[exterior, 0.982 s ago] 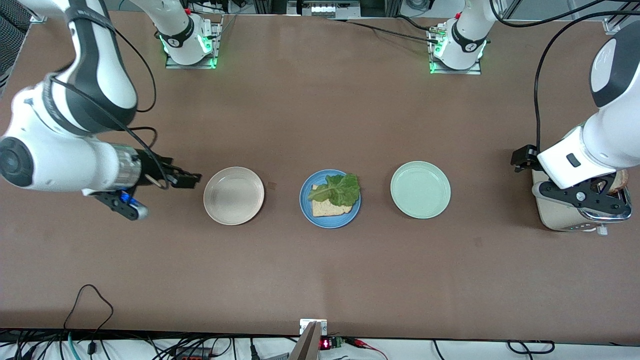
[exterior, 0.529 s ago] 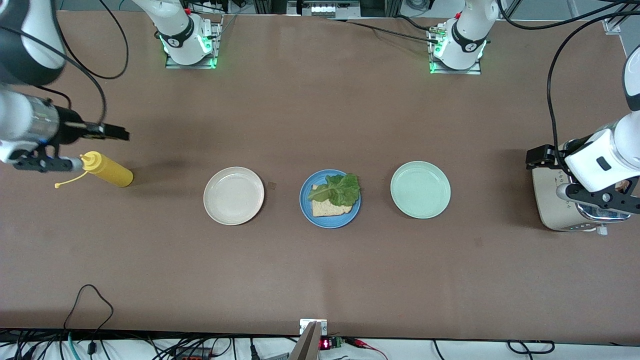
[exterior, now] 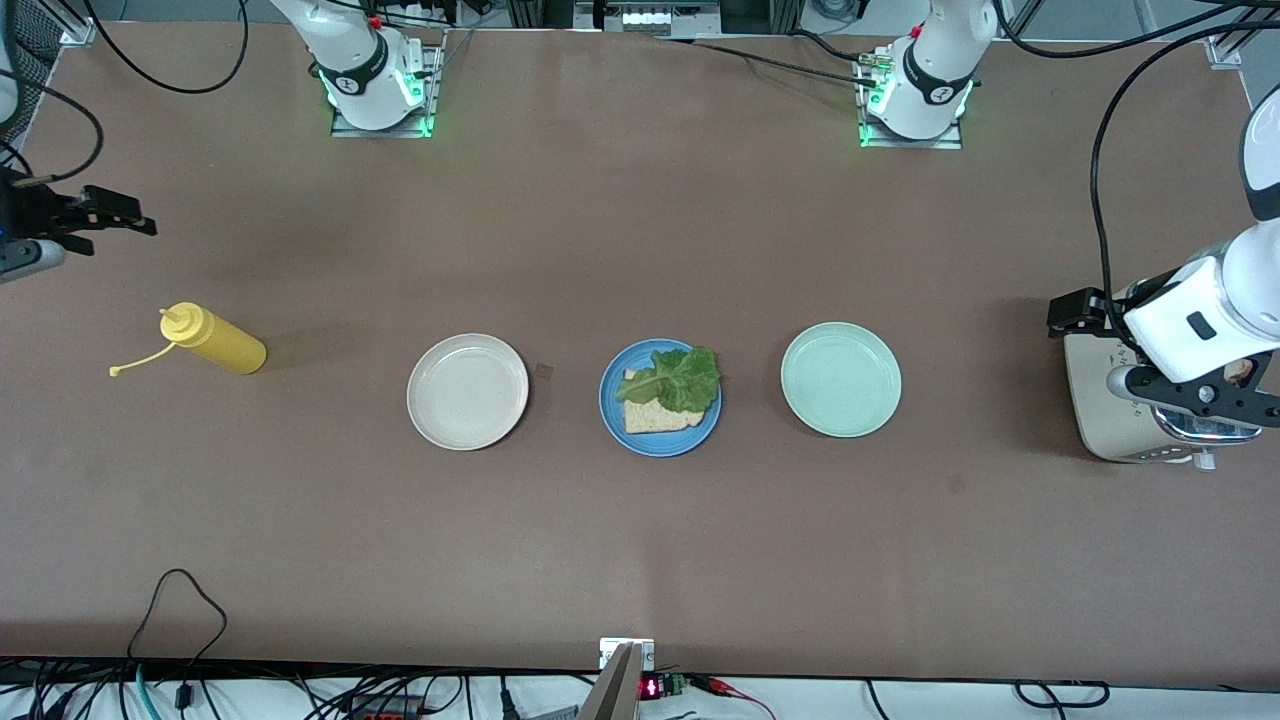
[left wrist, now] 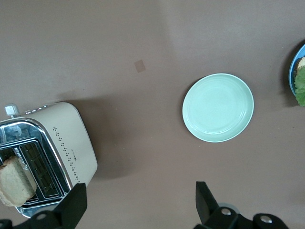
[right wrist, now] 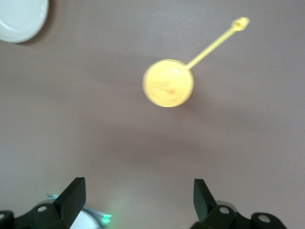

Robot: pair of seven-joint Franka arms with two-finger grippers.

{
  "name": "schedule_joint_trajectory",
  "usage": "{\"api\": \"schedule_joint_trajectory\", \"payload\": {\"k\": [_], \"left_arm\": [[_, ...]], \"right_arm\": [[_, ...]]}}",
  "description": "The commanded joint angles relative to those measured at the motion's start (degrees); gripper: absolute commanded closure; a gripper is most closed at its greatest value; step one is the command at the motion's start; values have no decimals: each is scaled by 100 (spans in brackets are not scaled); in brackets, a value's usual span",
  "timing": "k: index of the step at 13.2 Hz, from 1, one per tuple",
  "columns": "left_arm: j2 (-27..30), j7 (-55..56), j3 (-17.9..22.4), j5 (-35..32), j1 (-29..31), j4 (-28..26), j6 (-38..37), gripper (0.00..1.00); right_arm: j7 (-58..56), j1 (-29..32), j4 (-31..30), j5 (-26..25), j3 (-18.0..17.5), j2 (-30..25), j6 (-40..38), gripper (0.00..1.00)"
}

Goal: Make sandwich in blue plate with both arms
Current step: 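Withdraw the right gripper back toward the yellow mustard bottle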

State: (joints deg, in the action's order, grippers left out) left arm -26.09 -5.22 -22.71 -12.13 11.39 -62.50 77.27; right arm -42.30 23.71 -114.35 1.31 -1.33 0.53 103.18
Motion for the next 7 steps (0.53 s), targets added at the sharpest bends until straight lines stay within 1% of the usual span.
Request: {"api": "schedule_joint_trajectory", "payload": {"k": [1,4,5,7], "left_arm": [[17,82,-49,71,-13,115,-142,0],[17,82,-58,71,-14,115,-142,0],[8,82,-58,62,-22,115,-151,0],[17,74,-58,71,-22,107,-151,0]], "right_arm": [[-1162,432,-350,-69,-96,209,893,0],[-2173,854,-360,89,-61,789,1633,0],[-2708,1003,-342,341,-52,991,1844,0],[-3913,1267,-325,1149,-52,1421,2170,0]]}}
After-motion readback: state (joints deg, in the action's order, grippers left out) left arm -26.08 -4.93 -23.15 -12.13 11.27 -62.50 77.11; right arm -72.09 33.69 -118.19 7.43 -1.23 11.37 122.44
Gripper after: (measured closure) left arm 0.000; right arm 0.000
